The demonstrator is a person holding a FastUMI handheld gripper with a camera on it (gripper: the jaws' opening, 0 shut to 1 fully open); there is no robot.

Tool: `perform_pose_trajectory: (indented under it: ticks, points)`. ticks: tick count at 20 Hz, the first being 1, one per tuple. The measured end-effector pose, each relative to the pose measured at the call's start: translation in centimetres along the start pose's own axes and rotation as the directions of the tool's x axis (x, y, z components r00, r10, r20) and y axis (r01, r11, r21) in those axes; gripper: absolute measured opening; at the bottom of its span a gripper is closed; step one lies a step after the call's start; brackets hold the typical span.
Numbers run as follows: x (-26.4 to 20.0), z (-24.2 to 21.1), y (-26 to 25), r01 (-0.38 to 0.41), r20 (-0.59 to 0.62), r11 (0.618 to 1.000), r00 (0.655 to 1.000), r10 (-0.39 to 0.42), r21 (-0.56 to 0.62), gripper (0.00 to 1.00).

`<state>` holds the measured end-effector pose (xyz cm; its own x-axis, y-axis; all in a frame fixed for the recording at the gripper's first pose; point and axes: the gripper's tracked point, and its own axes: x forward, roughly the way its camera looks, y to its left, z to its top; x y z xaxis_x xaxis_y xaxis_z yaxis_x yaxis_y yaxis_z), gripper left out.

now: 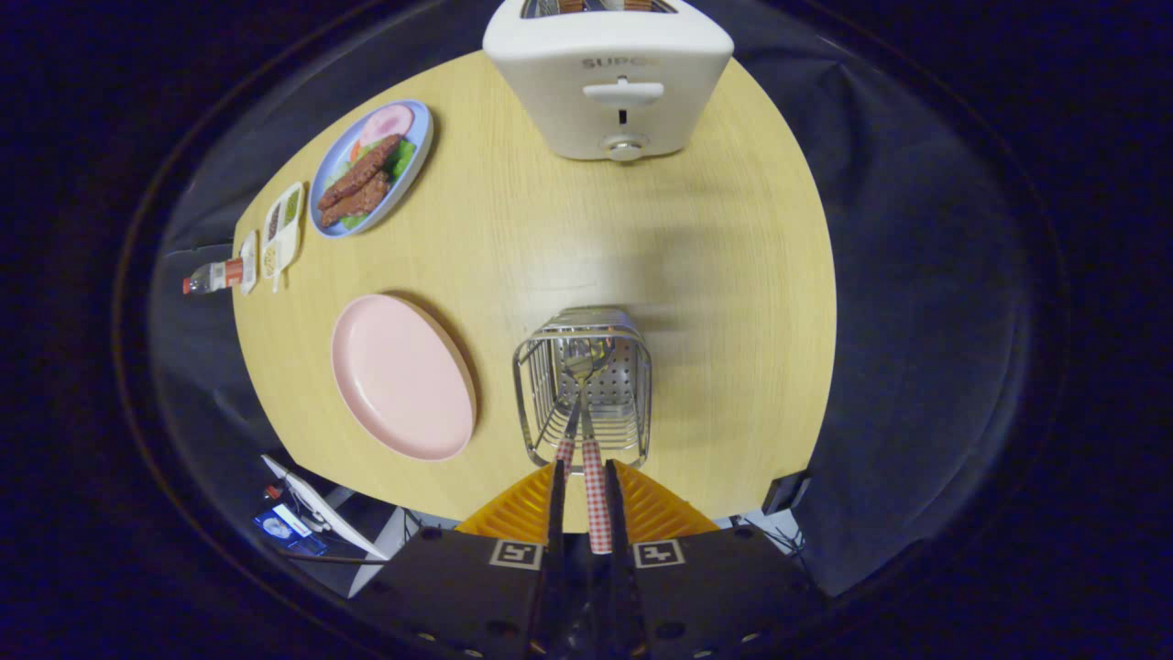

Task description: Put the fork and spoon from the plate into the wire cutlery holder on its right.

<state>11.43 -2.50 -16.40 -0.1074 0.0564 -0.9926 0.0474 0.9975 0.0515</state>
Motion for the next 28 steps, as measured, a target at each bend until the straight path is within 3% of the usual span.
perform_pose_trajectory:
  ticks: [4, 6, 7, 10, 11, 14, 18, 23, 25, 28]
  points:
    - [-1.7, 0.4, 0.9, -0.023, 0.119, 0.998, 0.992, 0.03, -0.062, 0.42]
    - [-3.0, 1.1, 1.7, -0.016, 0.228, 0.992, 0.973, 0.043, -0.122, 0.53]
    - [-3.7, 1.6, 2.1, -0.013, 0.295, 0.99, 0.954, 0.055, -0.144, 0.7]
    - [-6.4, 2.5, 4.0, 0.001, 0.492, 0.98, 0.865, 0.099, -0.199, 0.81]
    - [-7.6, 2.3, 4.5, -0.003, 0.555, 0.978, 0.823, 0.122, -0.21, 0.89]
    - [-10.8, 0.8, 7.2, -0.04, 0.708, 0.969, 0.676, 0.206, -0.244, 0.94]
    - [-16.5, -2.7, 9.3, -0.04, 0.891, 0.963, 0.37, 0.263, -0.268, 0.95]
    - [-20.9, -7.2, 8.4, 0.024, 0.981, 0.983, 0.068, 0.179, -0.181, 0.96]
    - [-22.4, -9.6, 8.4, 0.02, 0.988, 0.988, -0.011, 0.155, -0.155, 0.96]
    - [-22.7, -11.6, 8.1, -0.032, 0.992, 0.994, -0.076, 0.106, -0.108, 0.96]
